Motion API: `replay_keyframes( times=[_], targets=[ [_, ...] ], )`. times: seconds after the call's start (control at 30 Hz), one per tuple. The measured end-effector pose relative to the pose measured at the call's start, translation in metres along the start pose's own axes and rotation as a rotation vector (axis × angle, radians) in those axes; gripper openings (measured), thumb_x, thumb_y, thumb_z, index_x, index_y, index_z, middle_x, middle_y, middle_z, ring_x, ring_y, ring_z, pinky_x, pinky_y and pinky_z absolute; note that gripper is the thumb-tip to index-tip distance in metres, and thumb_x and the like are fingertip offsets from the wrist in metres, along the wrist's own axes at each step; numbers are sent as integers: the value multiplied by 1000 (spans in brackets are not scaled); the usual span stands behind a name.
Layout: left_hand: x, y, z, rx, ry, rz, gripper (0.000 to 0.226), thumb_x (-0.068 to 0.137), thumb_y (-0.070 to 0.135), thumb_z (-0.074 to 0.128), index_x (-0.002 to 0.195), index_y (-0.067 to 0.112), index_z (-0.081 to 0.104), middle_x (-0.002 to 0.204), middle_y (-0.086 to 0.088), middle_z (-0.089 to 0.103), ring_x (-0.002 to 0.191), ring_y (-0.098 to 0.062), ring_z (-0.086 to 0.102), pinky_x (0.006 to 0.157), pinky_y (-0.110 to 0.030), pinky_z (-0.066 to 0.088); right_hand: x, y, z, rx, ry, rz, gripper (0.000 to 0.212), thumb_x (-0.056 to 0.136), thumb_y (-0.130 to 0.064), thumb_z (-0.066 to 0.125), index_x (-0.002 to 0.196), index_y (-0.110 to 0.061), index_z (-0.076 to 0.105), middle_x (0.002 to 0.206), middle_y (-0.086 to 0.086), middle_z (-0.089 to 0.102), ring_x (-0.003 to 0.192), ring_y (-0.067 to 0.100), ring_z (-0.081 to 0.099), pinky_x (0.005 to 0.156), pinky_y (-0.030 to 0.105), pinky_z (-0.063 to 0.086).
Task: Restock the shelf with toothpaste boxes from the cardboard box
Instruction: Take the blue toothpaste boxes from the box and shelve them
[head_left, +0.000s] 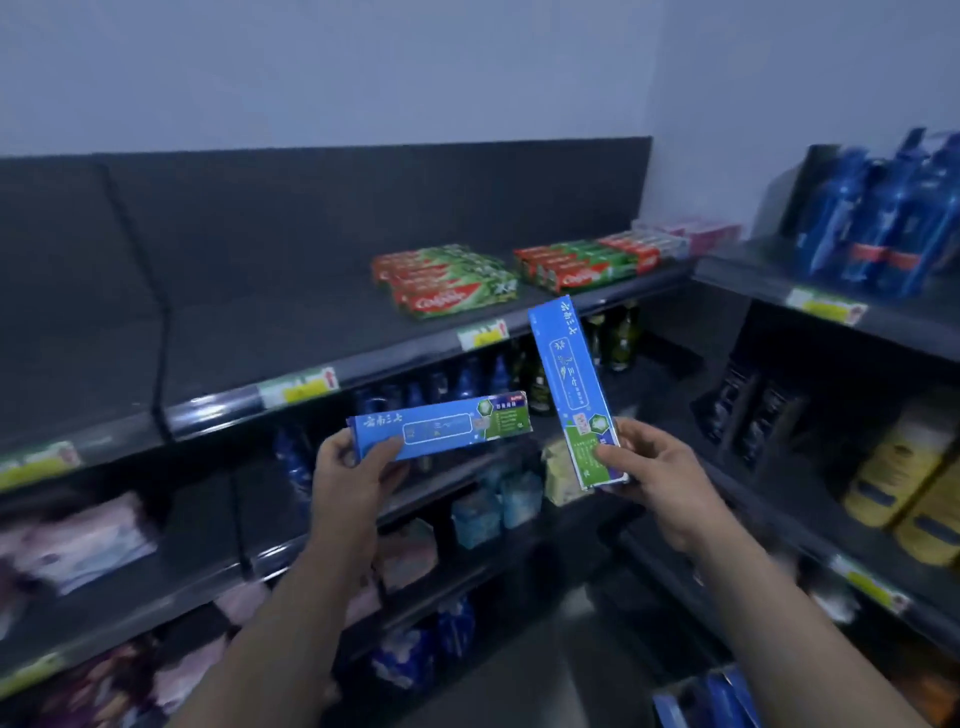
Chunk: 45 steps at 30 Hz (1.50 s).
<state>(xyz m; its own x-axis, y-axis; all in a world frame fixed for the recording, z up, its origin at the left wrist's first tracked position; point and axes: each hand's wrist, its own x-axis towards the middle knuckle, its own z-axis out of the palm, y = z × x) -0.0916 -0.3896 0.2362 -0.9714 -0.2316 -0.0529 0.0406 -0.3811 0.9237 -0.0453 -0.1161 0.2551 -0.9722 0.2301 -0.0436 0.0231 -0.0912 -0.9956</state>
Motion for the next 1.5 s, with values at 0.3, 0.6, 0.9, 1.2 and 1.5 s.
replay_keyframes(
  times=[0.3, 0.6, 0.9, 1.2, 1.5],
  targets=[
    [45, 68, -79, 1, 49, 106, 40, 89, -2, 60, 125, 13, 48, 117, -14, 62, 107, -30, 63, 78, -29, 59, 49, -24, 112, -13, -111, -55, 30, 85, -2, 67, 112, -12, 65, 88, -8, 72, 77, 15, 61, 69, 34, 46],
    [89, 129, -112, -42, 67, 192, 41, 88, -5, 60, 111, 25, 42, 116, -9, 60, 96, -23, 64, 84, -35, 56, 88, -48, 178, -25, -159, -112, 20, 87, -2, 64, 102, -16, 66, 92, -3, 70, 79, 16, 59, 70, 33, 45],
    [154, 138, -121, 135, 91, 162, 44, 82, 5, 72, 102, 35, 45, 124, -18, 57, 93, -27, 63, 83, -39, 55, 149, -64, 202, -61, -225, -173, 30, 86, 1, 65, 114, -8, 64, 91, -6, 68, 72, 6, 62, 72, 27, 50],
    [204, 135, -122, 474, 134, 70, 49, 76, 18, 80, 116, 20, 52, 104, -14, 69, 92, -27, 68, 93, -43, 52, 239, -72, 227, -167, -345, -193, 48, 79, 1, 71, 125, -4, 59, 116, 5, 67, 98, 13, 64, 75, 19, 50],
    [252, 137, -127, 523, 238, 92, 47, 73, 15, 82, 111, 17, 55, 105, -18, 67, 94, -32, 67, 92, -48, 52, 300, -76, 266, -258, -462, -195, 43, 83, 4, 67, 124, -3, 58, 116, 4, 67, 98, 13, 66, 77, 21, 53]
  ],
)
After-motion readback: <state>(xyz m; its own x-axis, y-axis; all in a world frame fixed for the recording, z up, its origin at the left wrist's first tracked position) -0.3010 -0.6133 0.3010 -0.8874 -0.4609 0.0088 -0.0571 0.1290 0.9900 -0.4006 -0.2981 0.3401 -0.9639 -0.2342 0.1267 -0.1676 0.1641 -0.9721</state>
